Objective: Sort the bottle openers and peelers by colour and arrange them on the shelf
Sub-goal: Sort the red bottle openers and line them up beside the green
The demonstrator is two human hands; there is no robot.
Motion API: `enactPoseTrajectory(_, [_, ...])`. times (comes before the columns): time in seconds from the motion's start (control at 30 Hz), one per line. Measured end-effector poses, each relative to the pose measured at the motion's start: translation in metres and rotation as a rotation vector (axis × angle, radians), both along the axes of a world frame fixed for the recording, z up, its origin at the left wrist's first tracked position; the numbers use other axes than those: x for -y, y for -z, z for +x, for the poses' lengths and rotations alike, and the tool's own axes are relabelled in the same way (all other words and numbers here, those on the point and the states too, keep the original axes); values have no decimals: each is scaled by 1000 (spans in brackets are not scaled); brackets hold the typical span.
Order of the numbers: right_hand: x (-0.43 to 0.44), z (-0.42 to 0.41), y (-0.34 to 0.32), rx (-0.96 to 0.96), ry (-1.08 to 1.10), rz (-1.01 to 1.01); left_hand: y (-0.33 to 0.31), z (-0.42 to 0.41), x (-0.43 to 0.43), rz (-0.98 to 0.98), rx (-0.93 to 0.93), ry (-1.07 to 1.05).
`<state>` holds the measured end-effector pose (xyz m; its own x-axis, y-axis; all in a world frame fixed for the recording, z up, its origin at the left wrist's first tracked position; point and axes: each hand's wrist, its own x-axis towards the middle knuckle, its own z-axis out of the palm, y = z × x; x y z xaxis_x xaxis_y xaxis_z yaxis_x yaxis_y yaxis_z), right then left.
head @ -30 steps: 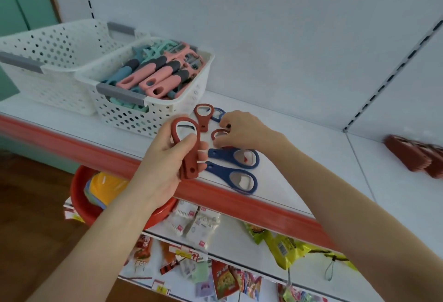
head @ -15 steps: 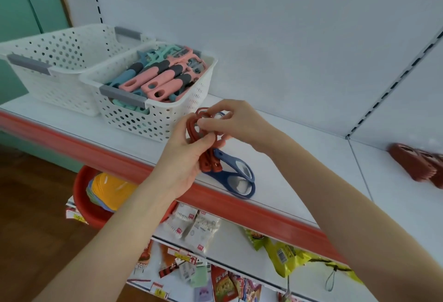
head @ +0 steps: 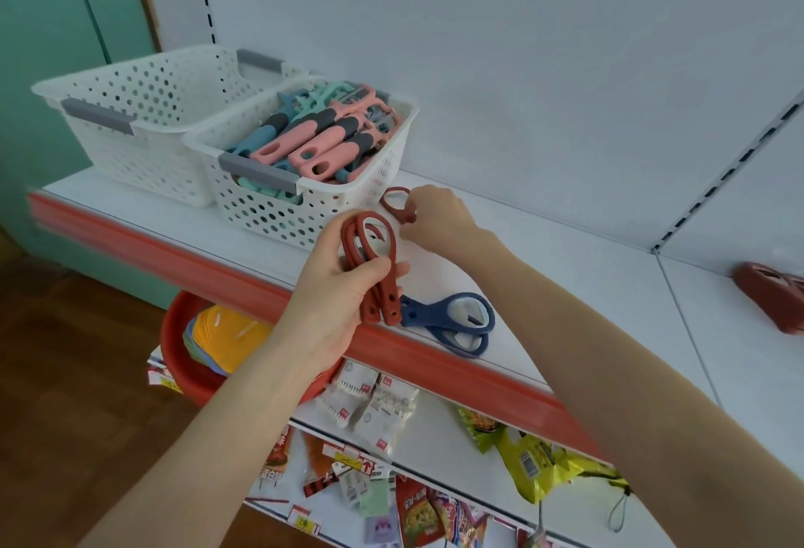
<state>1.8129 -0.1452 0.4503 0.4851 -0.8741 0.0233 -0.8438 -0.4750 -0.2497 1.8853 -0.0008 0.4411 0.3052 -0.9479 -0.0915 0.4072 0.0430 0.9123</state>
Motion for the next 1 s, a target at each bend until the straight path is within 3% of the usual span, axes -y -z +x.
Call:
enactPoseTrajectory(0.1, [1, -8, -1, -14, 44, 14, 0, 2, -1, -3, -10, 6])
enactPoseTrajectory(0.17, [-2, -17, -4, 73, 83, 68, -1, 2, -1, -7, -17, 19])
enactPoseTrajectory(0.4, [-53, -63, -35, 750, 208, 287, -8, -12, 13, -18, -130, 25])
enactPoseTrajectory(0.47, [-75, -73, -40, 796, 175, 261, -11, -20, 20, -38, -162, 34])
enactPoseTrajectory(0.67, [-115, -96, -25, 674, 177, 80, -18, -57, 40, -23, -198, 103])
enactPoseTrajectory(0.9, [-125, -146, -21, 1011, 370, 218, -20, -114, 44, -48, -272, 184])
enactPoseTrajectory(1.0, [-129, -172, -24, 1058, 366, 199, -23, -142, 47, -72, -306, 213])
